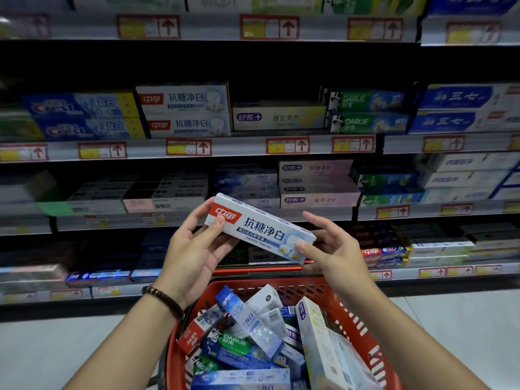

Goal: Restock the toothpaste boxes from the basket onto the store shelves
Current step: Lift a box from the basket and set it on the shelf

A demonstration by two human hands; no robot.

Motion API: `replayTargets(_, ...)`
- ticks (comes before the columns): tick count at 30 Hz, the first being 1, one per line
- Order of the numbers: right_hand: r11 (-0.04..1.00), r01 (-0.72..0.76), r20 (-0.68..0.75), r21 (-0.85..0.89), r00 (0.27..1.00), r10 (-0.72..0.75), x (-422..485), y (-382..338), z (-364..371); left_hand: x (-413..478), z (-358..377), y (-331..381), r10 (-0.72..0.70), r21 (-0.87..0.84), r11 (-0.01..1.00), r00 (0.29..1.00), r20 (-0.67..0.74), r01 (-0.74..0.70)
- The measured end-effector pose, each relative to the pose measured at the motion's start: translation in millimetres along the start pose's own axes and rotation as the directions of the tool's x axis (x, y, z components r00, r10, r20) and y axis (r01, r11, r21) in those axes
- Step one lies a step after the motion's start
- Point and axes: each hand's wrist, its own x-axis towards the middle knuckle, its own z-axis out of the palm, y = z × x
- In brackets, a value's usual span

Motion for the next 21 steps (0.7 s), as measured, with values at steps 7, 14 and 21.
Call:
replayTargets(7, 0.989, 0.023, -0.180, 0.144, 0.984, 0.003, 3, -4, 11, -5, 1, 0, 0.002, -0.102, 0.995, 0.999, -0.051, -0.008)
replayTargets(14, 0.963, 0.042, -0.307, 0.266, 0.951, 0.043, 6, -4, 22, -3, -1, -7, 0.022, -0.090, 0.995, 0.994, -0.106, -0.031)
replayTargets(21, 0.944, 0.041, -0.301, 0.327, 0.952, 0.063, 3, 0, 29, 1, -13, -14, 0.236, 0.184, 0.963, 0.948, -0.216, -0.198)
